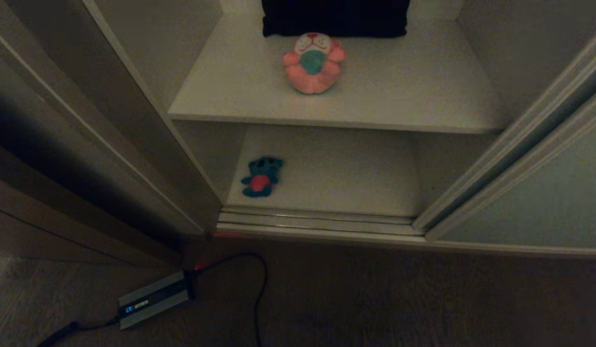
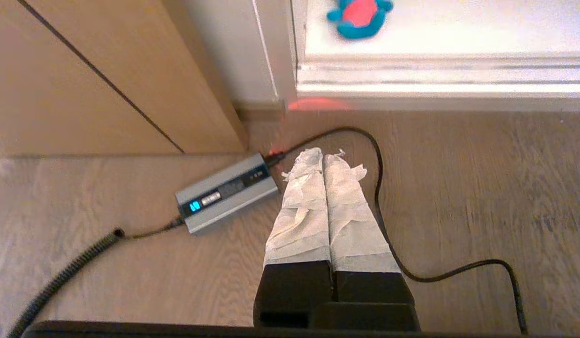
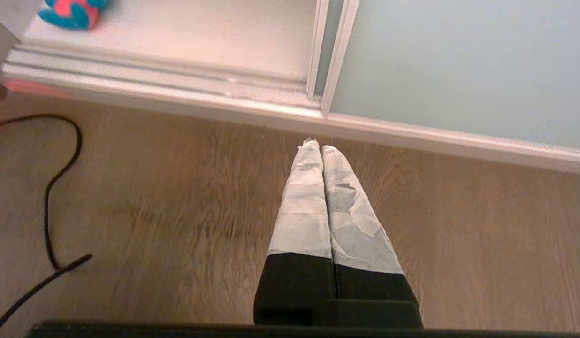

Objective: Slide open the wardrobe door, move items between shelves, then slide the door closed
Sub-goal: Place the pink doll on the lower shelf

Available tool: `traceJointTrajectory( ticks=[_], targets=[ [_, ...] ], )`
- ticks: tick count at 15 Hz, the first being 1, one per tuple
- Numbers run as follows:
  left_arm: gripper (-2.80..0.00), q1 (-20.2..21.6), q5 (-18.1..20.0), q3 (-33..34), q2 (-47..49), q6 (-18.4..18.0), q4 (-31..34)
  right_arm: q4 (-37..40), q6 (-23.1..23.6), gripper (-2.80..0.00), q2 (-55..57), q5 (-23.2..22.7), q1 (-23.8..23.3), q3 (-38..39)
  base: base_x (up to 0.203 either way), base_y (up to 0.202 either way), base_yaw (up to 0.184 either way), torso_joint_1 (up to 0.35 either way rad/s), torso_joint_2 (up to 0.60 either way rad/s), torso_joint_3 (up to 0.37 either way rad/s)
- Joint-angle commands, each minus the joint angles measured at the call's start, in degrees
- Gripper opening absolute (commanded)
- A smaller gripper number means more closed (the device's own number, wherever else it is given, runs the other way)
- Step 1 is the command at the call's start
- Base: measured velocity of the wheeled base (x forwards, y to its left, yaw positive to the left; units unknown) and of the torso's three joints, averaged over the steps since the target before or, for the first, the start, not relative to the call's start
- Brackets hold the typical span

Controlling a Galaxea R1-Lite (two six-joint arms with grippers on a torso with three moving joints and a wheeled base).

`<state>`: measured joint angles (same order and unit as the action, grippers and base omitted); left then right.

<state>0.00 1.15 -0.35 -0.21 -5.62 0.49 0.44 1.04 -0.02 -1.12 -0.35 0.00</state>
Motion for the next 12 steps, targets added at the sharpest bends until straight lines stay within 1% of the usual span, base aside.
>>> traceJointTrajectory(
  ticks=[1,5,8,10,11,12],
  targets=[
    [-2.80,0.0,0.4,0.1,0.3,-0.2,0.0,0.0,0.0,-2.80,-0.1,0.0,0.0,0.2,0.000,0.000,0.000,0.002,0.00,0.204],
    [-2.80,0.0,0.6,0.1,0.3,0.0,-0.2,0.0,0.0,-2.80,-0.1,0.0,0.0,0.3,0.000,0.000,0.000,0.006,0.00,0.181],
    [-2.80,0.0,0.0,0.3,0.3,-0.3,-0.1,0.0,0.0,-2.80,-0.1,0.0,0.0,0.3,0.000,0.000,0.000,0.002,0.00,0.047],
    [-2.80,0.0,0.0,-0.2,0.2,-0.3,-2.1,0.0,0.0,-2.80,-0.1,0.0,0.0,0.3,0.000,0.000,0.000,0.000,0.00,0.000],
    [-2.80,0.0,-0.1,-2.7,0.3,-0.2,-2.9,0.0,0.0,-2.80,-0.1,0.0,0.0,0.3,0.000,0.000,0.000,0.000,0.00,0.000],
    [-2.80,0.0,0.1,-6.8,0.4,-0.1,-2.9,0.0,0.0,-2.80,-0.1,0.0,0.0,0.2,0.000,0.000,0.000,0.000,0.00,0.000]
  ],
)
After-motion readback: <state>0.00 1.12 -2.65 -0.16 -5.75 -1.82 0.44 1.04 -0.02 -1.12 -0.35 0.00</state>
